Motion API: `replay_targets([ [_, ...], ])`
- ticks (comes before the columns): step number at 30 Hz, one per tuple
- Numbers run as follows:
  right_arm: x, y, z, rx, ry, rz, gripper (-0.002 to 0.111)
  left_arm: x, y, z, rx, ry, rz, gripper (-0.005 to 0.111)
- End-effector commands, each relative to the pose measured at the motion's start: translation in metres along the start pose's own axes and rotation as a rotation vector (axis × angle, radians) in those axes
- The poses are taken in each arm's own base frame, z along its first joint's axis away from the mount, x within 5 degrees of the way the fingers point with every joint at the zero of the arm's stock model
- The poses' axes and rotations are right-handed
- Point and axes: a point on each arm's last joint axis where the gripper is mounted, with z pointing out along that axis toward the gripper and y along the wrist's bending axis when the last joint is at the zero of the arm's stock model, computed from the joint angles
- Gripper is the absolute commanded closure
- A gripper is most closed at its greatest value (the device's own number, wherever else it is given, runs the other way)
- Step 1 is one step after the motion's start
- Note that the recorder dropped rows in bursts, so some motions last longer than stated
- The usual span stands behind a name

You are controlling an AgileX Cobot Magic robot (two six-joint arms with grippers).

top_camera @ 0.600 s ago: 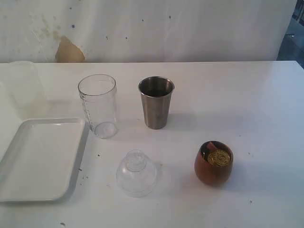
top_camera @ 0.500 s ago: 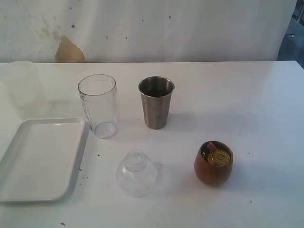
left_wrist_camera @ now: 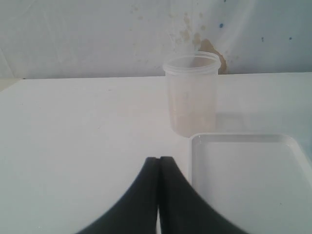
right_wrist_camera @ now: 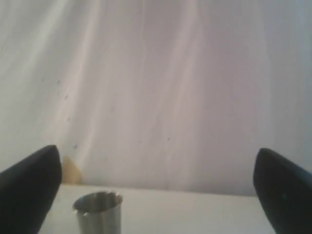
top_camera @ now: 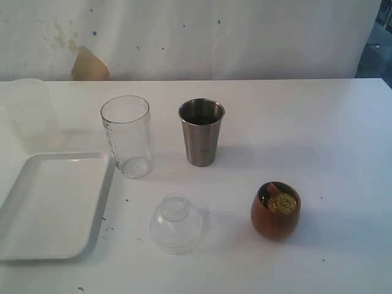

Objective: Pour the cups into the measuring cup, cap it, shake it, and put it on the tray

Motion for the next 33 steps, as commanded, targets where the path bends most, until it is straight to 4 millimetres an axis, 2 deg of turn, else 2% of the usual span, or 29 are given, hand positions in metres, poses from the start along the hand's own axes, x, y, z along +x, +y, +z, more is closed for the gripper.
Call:
replay_targets([
  [1,0.021,0.011,0.017,-0.173,0.152,-0.006,0.004,0.000,0.000,0.000,-0.001,-0.010,0.004,0.107],
  [12,0.093,0.005,0.048,-0.280,0.495,-0.071,0.004,0.000,0.000,0.000,-0.001,-0.010,0.004,0.107],
  [17,0.119,0.001,0.062,-0.303,0.597,-0.025,0.004,0.000,0.000,0.000,-0.001,-0.010,0.004,0.107],
  [28,0.160,-0.004,0.081,-0.360,0.706,-0.015,0.004,0.000,0.000,0.000,-0.001,-0.010,0.004,0.107],
  [33,0.173,-0.005,0.088,-0.381,0.722,0.002,0.004,0.000,0.000,0.000,-0.001,-0.010,0.004,0.107],
])
